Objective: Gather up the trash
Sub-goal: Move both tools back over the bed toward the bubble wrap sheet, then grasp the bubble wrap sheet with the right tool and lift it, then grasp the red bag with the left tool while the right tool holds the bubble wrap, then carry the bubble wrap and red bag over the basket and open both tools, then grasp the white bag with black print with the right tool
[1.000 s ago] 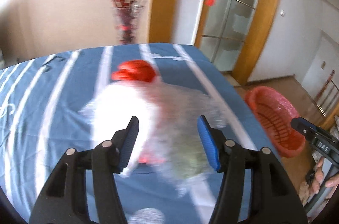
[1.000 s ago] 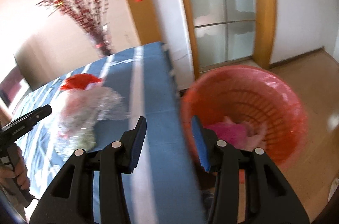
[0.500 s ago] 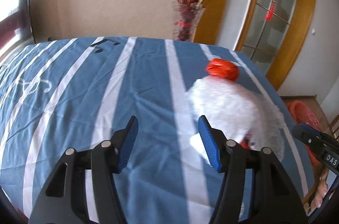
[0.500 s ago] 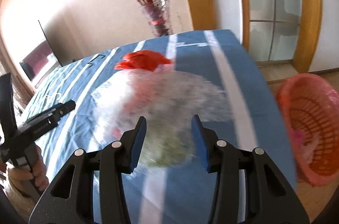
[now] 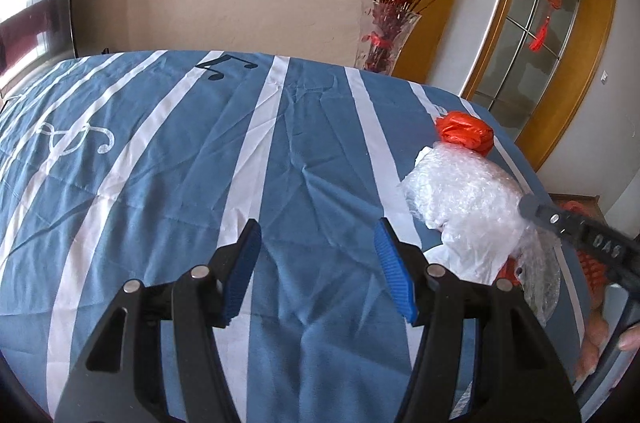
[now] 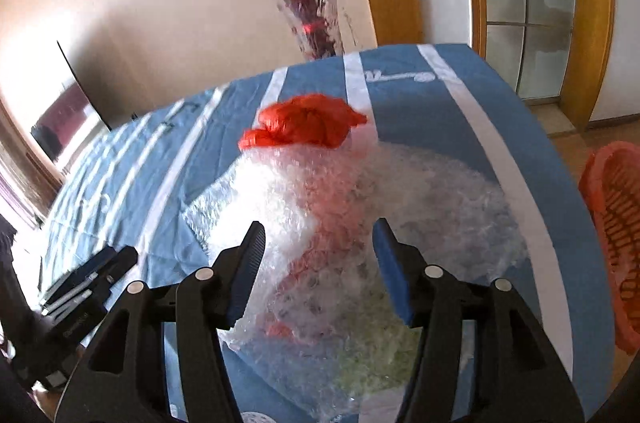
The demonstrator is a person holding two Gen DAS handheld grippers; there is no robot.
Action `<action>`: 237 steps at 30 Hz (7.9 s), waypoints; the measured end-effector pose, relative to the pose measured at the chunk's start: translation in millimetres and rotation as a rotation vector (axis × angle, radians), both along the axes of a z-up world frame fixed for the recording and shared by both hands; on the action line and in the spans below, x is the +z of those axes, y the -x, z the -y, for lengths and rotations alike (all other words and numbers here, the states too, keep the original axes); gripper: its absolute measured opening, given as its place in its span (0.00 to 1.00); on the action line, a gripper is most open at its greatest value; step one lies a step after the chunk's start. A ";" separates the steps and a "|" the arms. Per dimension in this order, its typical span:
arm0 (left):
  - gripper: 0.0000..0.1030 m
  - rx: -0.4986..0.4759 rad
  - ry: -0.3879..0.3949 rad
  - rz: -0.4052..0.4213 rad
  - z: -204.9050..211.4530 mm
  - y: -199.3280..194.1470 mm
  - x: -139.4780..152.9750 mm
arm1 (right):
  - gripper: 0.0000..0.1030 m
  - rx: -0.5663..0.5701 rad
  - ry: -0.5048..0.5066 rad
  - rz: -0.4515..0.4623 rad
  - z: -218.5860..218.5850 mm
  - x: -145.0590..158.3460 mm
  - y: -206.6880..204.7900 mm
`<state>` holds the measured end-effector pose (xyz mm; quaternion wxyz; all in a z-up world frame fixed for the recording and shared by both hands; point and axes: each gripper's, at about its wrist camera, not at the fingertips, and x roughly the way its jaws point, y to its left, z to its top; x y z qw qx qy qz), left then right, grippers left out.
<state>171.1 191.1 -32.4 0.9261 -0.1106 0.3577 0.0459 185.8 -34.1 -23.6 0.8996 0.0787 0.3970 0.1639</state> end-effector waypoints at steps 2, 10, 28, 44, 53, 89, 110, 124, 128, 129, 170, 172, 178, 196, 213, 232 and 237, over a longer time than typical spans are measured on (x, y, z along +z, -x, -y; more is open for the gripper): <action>0.57 -0.001 0.004 -0.003 -0.8 -0.5 -1.8 | 0.34 0.017 0.028 -0.014 -4.7 -6.8 0.0; 0.57 -0.010 0.013 -0.007 -0.2 -2.7 -4.5 | 0.08 0.059 0.050 -0.001 0.7 -5.4 13.8; 0.57 -0.034 0.012 -0.009 13.0 -0.5 -4.0 | 0.36 0.067 0.090 -0.019 29.5 -14.9 41.7; 0.57 -0.055 0.014 -0.001 25.0 -2.1 2.5 | 0.03 0.002 0.116 0.120 64.8 20.0 69.9; 0.57 -0.105 -0.007 0.037 53.5 -30.3 22.5 | 0.03 -0.126 0.113 0.189 112.4 41.4 74.3; 0.39 -0.213 -0.059 -0.160 119.1 -162.5 -9.4 | 0.03 -0.297 0.042 0.242 198.1 53.1 76.7; 0.38 -0.389 0.018 0.049 190.9 -106.7 88.1 | 0.03 -0.383 0.033 0.286 238.5 63.4 101.1; 0.39 -0.625 0.054 0.032 319.4 -76.3 85.1 | 0.03 -0.513 0.051 0.271 301.4 53.4 117.9; 0.39 -0.668 0.063 0.002 353.6 -71.6 75.3 | 0.03 -0.535 0.068 0.256 316.8 48.4 117.5; 0.39 -0.677 0.066 -0.007 361.7 -72.0 72.1 | 0.03 -0.540 0.069 0.252 320.3 46.7 116.9; 0.59 -0.706 0.060 -0.148 424.5 -95.0 9.8 | 0.32 -0.563 -0.055 0.152 390.7 3.9 106.8; 0.61 -0.694 0.053 -0.135 415.6 -92.1 13.4 | 0.32 -0.570 -0.059 0.159 392.6 6.1 110.3; 0.61 -0.661 0.043 -0.105 394.1 -84.6 26.2 | 0.32 -0.573 -0.057 0.167 391.4 11.4 117.2; 0.65 -0.473 0.000 -0.043 277.5 -70.7 46.9 | 0.40 -0.300 -0.048 0.136 282.8 6.4 105.7; 0.67 -0.188 0.008 -0.043 114.0 -45.5 41.8 | 0.40 -0.166 0.095 0.001 191.1 -46.3 62.3; 0.69 -0.223 -0.044 -0.102 120.6 -34.0 6.0 | 0.08 -0.187 0.115 0.004 181.2 -41.2 60.5; 0.69 -0.236 -0.051 -0.120 128.1 -34.2 -1.6 | 0.08 -0.145 0.078 0.044 168.9 -24.2 70.1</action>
